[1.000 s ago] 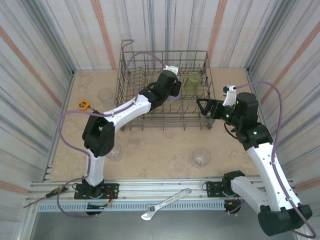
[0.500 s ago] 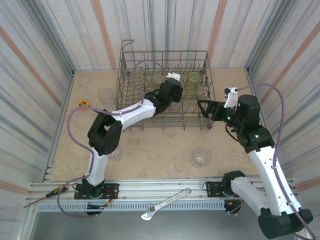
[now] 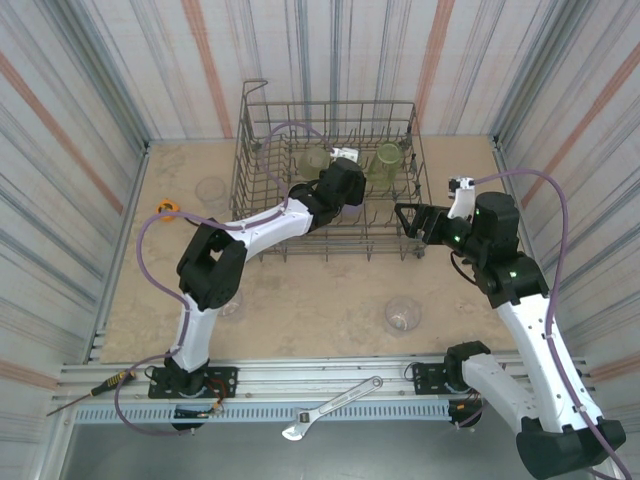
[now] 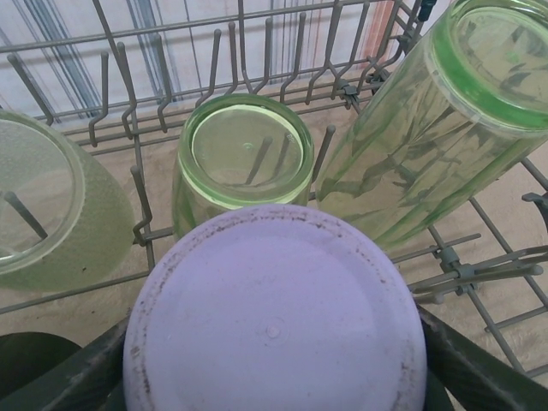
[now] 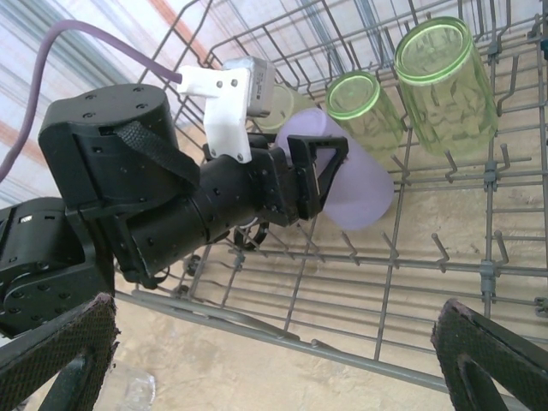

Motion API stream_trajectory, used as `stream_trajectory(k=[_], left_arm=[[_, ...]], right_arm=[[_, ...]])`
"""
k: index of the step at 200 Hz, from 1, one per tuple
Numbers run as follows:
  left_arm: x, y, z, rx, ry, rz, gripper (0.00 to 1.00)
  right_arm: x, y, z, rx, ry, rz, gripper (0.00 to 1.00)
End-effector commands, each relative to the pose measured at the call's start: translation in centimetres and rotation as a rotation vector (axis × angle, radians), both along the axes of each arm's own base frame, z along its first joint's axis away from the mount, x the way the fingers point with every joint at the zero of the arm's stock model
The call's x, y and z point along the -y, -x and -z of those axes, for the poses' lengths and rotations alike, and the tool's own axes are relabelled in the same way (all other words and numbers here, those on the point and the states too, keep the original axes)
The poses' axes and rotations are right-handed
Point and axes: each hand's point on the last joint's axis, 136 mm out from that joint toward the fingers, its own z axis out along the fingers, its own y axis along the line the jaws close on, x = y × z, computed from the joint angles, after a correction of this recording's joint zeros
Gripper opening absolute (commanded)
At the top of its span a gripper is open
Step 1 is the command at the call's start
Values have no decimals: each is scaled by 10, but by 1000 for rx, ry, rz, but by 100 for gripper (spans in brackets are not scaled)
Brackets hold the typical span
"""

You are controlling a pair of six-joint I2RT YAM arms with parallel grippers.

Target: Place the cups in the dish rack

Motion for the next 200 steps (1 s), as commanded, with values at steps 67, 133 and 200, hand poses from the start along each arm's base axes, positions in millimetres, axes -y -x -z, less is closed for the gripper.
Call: stream_trajectory(k=[67, 133, 200], left_arm=[[-7, 9, -3, -29, 13, -20, 92], [-17, 20, -42, 10, 65, -23, 99], [-21, 30, -71, 32, 118, -9, 99]], right_arm=[[-1, -1, -8, 6, -38, 3, 99], [1, 1, -8, 7, -42, 11, 99], [1, 3, -2, -11, -44, 15, 99]])
